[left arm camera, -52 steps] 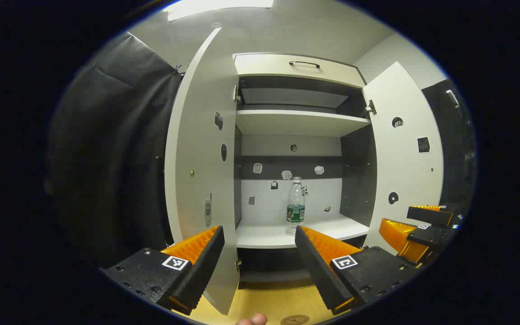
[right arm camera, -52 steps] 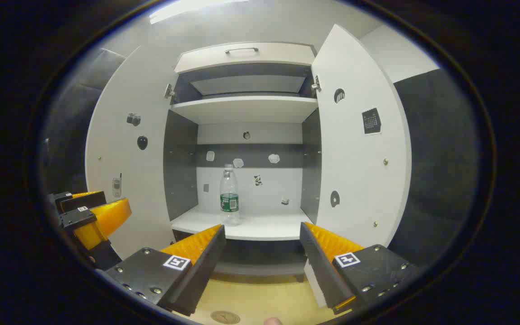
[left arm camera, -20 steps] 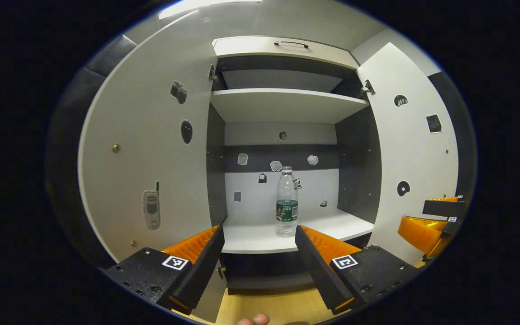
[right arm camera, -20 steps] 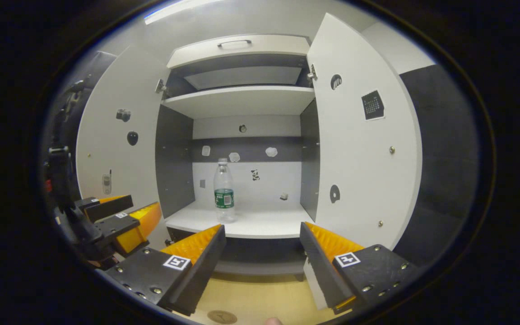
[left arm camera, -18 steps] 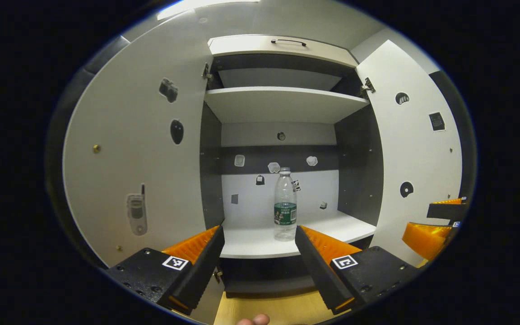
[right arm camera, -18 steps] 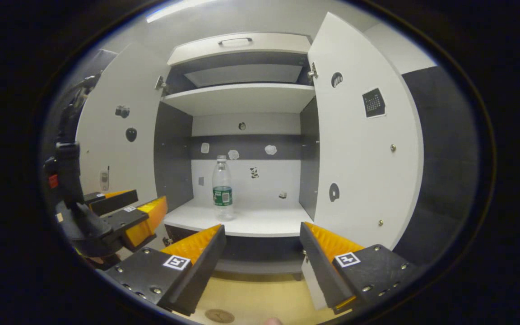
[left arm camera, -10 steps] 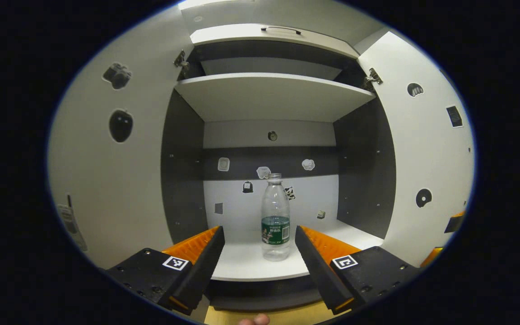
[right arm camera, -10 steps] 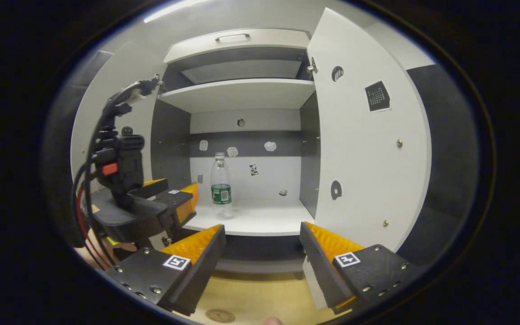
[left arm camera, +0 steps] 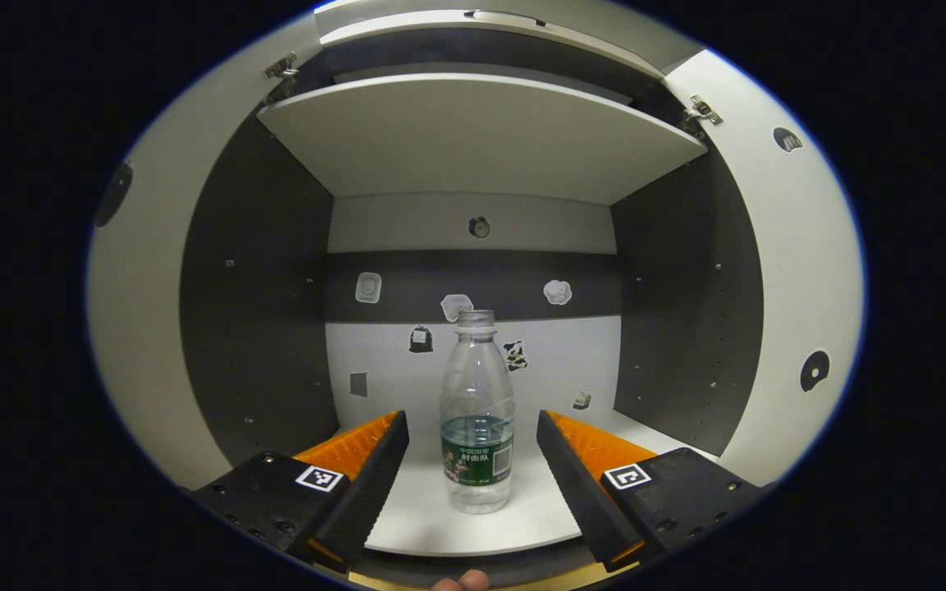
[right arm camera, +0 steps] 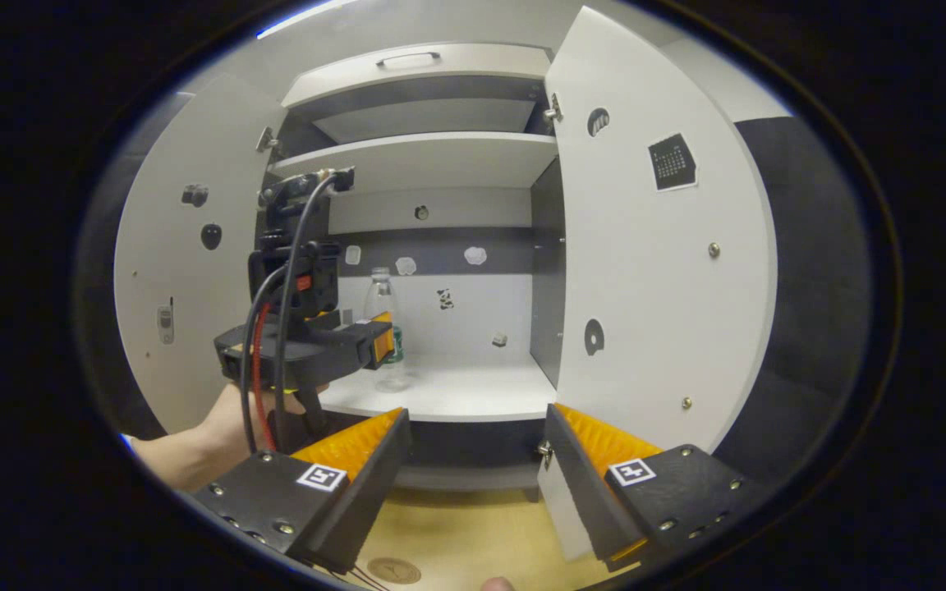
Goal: Grasp the bottle in the cabinet with the left hand and place it on the coaster, then close the right door with the right hand and the left door with the left hand.
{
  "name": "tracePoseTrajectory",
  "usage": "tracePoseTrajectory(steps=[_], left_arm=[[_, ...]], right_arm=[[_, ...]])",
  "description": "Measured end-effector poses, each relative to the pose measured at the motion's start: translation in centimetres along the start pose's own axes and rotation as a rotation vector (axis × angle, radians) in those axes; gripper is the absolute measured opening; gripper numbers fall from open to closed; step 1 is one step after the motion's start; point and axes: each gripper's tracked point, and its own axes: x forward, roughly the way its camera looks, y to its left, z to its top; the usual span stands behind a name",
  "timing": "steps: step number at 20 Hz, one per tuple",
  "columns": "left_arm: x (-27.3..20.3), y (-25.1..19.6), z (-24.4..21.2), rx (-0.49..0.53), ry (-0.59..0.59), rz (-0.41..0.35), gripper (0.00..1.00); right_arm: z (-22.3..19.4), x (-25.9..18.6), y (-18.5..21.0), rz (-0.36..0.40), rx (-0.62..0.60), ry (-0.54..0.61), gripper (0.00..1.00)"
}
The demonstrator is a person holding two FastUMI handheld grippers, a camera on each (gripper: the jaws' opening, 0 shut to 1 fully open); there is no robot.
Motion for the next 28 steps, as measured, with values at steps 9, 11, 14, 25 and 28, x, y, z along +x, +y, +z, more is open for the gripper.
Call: tracePoseTrajectory(steps=[9, 11, 14, 25, 28], left_arm=[[5.1, -0.3, -1.0, 0.010, 0.018, 0.017, 0.99], [5.1, -0.1, -0.8, 0.017, 0.013, 0.029, 0.87], [4.4, -0.1, -0.8, -0.004, 0.025, 0.032, 0.81], [-10.0, -0.9, 1.8, -0.015, -0.043, 0.031, 0.81], [-14.4, -1.2, -0.9, -0.001, -0.031, 0.044, 0.81]], right_arm=[[-1.1, 0.2, -0.9, -0.015, -0.010, 0.049, 1.00], [-1.5, 0.1, -1.2, -0.020, -0.026, 0.060, 1.00], [-1.8, -0.2, -1.2, -0.013, -0.016, 0.063, 1.00], [-2.6, -3.4, -2.0, 0.023, 0.007, 0.050, 1.00], [-3.3, -4.6, -3.0, 0.021, 0.039, 0.060, 1.00]])
